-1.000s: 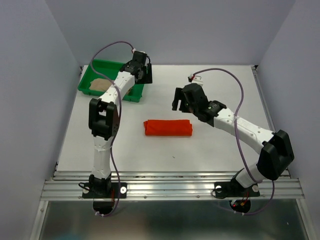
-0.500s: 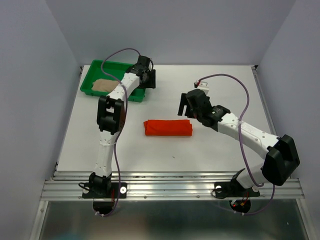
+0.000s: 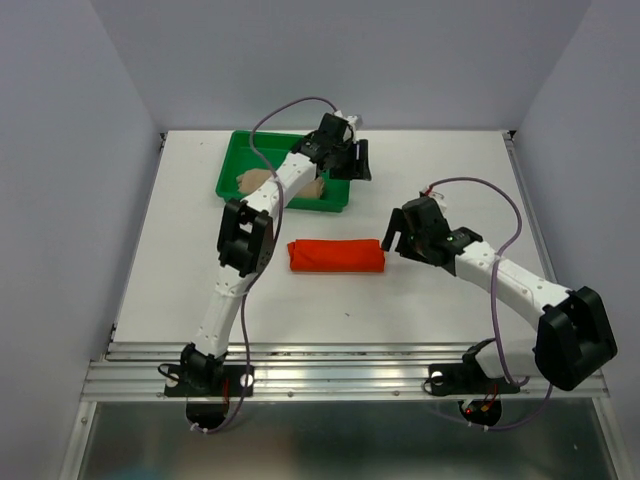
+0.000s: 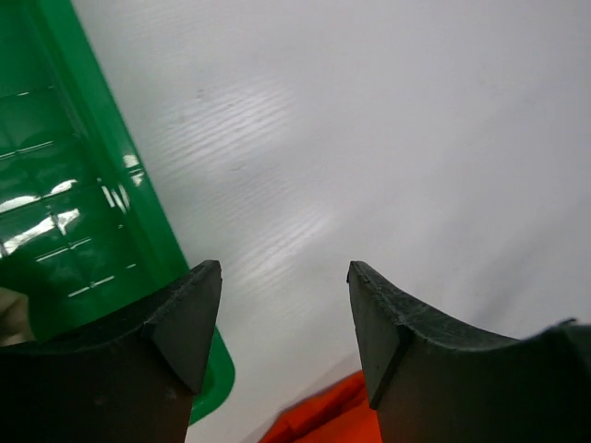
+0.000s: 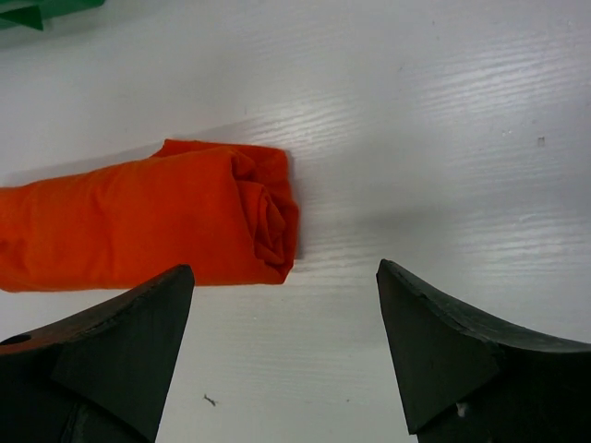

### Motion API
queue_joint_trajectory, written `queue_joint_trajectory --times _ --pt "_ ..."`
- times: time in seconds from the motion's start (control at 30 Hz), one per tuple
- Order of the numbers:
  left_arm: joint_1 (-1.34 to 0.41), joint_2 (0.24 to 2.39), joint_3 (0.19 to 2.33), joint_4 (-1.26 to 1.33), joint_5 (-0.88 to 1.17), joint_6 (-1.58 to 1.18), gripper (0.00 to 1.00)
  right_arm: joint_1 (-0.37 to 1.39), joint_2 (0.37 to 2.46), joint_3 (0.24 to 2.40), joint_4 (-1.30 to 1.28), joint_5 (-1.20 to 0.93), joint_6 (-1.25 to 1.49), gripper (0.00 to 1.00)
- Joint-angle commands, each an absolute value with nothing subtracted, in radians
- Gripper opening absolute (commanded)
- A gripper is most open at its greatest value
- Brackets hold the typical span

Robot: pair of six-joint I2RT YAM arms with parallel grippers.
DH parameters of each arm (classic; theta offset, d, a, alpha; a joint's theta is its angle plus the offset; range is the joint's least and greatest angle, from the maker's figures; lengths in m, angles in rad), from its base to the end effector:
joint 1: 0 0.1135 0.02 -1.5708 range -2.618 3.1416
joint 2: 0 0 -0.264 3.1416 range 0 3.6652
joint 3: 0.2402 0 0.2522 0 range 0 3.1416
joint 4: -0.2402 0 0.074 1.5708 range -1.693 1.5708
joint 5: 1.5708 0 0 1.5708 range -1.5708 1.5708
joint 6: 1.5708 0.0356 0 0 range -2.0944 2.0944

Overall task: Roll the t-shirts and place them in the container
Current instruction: Move the bin to the center of the board, then pick up the T-shirt from the center of the board.

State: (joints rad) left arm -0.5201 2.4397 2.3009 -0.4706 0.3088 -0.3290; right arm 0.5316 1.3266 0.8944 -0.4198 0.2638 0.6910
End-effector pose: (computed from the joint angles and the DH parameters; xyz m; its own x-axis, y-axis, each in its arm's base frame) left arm 0.4814 -0.2882 0.2477 -0.6929 0.0421 -0.7198 0.4923 0.7571 -0.4296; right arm 0.2418 0.1314 0.2400 -0.7175 0.2918 -0.6325 0.1504 0.9515 0.2684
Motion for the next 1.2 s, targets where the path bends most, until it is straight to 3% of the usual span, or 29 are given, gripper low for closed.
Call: queue_joint_trajectory --times 0.0,0.37,0.47,0.67,0.73,0.87,1.17 --pt "-0.535 2.384 2.379 -0.419 0.374 -0.362 0.68 0.476 1.247 0.836 -0.4 0.117 0.719 0.86" --pt "-0.508 2.09 2.232 -0.465 0.189 -0.327 0.72 0.348 1.33 0.729 -0.181 -0.232 0.67 0.86" --pt "-0.5 1.885 1.98 -0.468 0.034 -0.38 0.72 0.336 1.403 0.741 -0.12 -0.259 0.658 0.86" --pt "-0.457 1.521 1.351 -0.284 0.011 -0.488 0.73 0.325 1.518 0.765 -0.032 -0.308 0.65 0.86" --pt "-0.439 1.419 1.237 -0.27 0.054 -0.5 0.86 0.325 1.546 0.769 -0.012 -0.319 0.658 0.85" --pt "-0.433 1.304 0.941 -0.186 0.176 -0.546 0.88 0.325 1.611 0.767 0.058 -0.345 0.679 0.81" --pt "-0.433 1.262 0.749 -0.132 0.248 -0.597 0.9 0.325 1.654 0.752 0.089 -0.367 0.683 0.75"
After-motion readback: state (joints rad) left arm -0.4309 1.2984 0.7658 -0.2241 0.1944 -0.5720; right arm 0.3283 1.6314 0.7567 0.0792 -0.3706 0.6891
